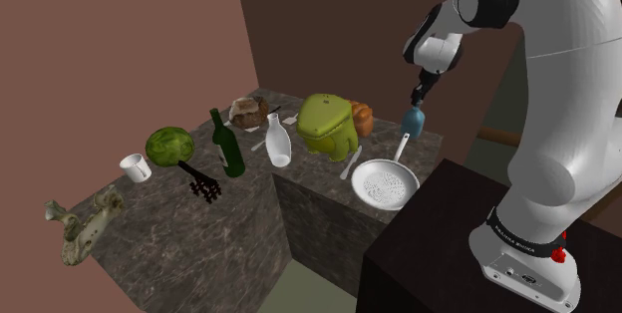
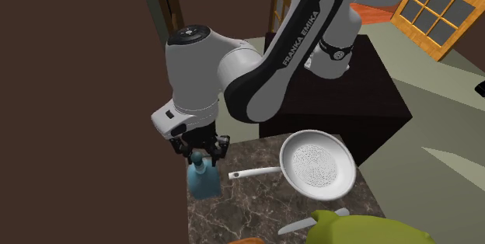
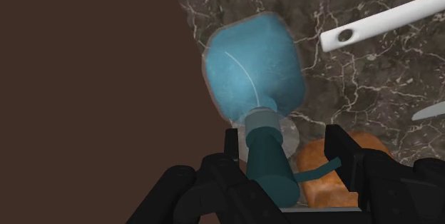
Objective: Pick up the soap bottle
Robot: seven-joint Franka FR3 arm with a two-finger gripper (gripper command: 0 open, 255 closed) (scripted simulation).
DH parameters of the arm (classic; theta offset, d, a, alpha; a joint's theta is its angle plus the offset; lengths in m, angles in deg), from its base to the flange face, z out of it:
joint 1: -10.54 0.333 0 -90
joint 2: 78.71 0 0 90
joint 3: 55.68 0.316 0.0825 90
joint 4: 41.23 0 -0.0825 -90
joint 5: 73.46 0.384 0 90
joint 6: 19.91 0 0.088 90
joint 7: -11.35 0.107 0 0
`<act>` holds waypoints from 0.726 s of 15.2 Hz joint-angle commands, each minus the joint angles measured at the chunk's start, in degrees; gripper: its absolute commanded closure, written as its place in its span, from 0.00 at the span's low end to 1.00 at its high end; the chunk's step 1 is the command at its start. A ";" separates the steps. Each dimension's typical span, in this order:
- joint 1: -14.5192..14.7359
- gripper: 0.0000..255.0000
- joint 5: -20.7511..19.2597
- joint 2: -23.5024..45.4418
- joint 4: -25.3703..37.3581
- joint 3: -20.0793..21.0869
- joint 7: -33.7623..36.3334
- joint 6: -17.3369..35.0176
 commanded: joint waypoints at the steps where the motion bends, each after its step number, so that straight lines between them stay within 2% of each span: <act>1: 0.64 1.00 -1.00 -1.12 -0.14 -0.74 0.90 -0.87; 11: 3.21 1.00 -6.28 -6.60 0.00 -4.26 5.06 -5.86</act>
